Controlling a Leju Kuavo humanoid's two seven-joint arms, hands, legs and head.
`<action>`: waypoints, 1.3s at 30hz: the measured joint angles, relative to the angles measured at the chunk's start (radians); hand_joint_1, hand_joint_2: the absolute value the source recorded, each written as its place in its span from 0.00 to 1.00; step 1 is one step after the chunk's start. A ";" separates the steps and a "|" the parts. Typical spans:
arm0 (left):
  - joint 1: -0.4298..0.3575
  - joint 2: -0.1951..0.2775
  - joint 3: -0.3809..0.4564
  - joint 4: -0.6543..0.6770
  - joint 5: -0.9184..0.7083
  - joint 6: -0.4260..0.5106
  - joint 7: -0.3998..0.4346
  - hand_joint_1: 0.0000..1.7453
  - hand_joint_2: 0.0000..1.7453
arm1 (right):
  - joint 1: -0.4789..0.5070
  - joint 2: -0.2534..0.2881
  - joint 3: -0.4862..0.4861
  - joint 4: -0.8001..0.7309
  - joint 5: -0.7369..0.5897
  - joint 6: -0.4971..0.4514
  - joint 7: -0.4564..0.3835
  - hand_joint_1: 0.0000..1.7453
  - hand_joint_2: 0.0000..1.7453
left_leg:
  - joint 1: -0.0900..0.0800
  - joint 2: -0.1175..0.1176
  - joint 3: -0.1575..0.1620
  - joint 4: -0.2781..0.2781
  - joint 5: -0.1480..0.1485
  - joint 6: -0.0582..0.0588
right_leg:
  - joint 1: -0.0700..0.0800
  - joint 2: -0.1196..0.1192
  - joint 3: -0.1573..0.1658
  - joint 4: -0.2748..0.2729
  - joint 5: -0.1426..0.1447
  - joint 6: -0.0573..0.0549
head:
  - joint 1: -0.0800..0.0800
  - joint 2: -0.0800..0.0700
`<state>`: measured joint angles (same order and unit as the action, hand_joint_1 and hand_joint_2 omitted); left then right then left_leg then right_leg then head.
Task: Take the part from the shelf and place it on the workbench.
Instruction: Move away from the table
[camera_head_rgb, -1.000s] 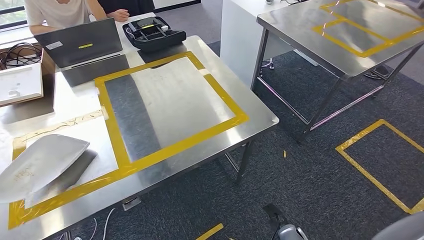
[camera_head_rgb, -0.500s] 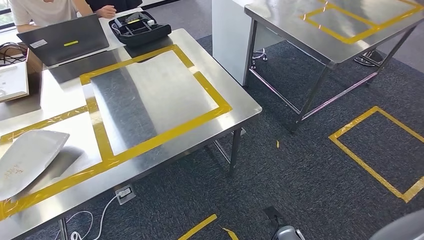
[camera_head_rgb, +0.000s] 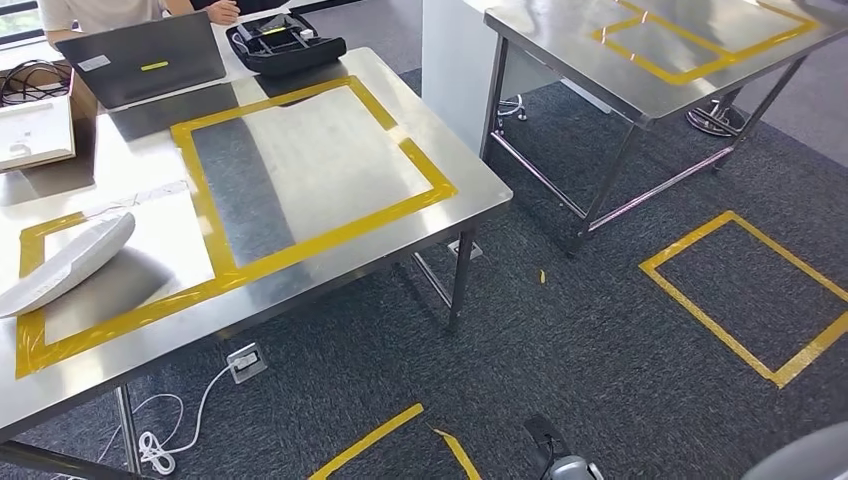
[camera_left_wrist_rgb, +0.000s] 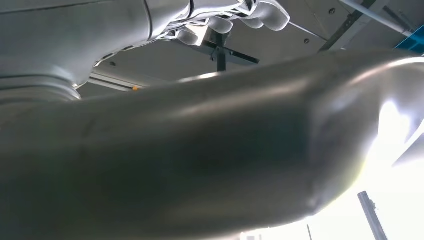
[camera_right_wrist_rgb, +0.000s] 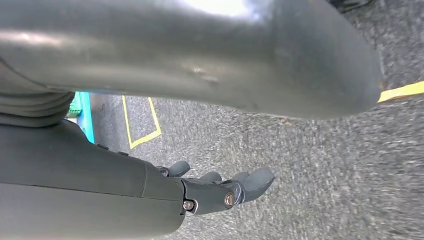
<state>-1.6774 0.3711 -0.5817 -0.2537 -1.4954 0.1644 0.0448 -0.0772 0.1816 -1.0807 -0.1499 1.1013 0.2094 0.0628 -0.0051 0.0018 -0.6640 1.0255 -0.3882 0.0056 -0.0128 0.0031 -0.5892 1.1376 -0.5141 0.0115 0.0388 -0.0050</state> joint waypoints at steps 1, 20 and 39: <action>0.000 0.002 0.000 -0.001 0.000 0.000 0.000 0.00 0.00 | -0.001 0.000 0.000 0.000 0.000 0.000 0.000 0.00 0.00 | -0.001 0.001 -0.007 0.003 0.007 -0.005 | 0.003 0.000 0.034 -0.053 -0.007 -0.006 | 0.000 0.000; -0.045 0.460 0.228 -0.018 0.429 0.290 -0.263 0.00 0.00 | 0.005 0.037 -0.034 0.000 -0.037 -0.035 0.016 0.00 0.00 | 0.006 0.015 0.176 -0.045 -0.133 -0.032 | -0.015 0.036 -0.111 -0.135 0.185 -0.005 | -0.002 0.000; 0.194 0.865 0.693 -0.028 0.750 0.336 -0.486 0.00 0.00 | -0.015 0.061 -0.078 0.000 -0.063 -0.048 0.003 0.00 0.00 | 0.023 -0.002 -0.016 0.093 -0.127 -0.067 | 0.025 -0.017 0.061 -0.152 0.034 -0.076 | -0.001 0.000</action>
<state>-1.4837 1.2364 0.1114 -0.2813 -0.7454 0.5001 -0.4407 -0.0923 0.2423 -1.1589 -0.1503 1.0379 0.1616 0.0658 0.0176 0.0002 -0.6801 1.1184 -0.5151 -0.0615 0.0118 -0.0138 -0.5285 0.9861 -0.4799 -0.0647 0.0379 -0.0050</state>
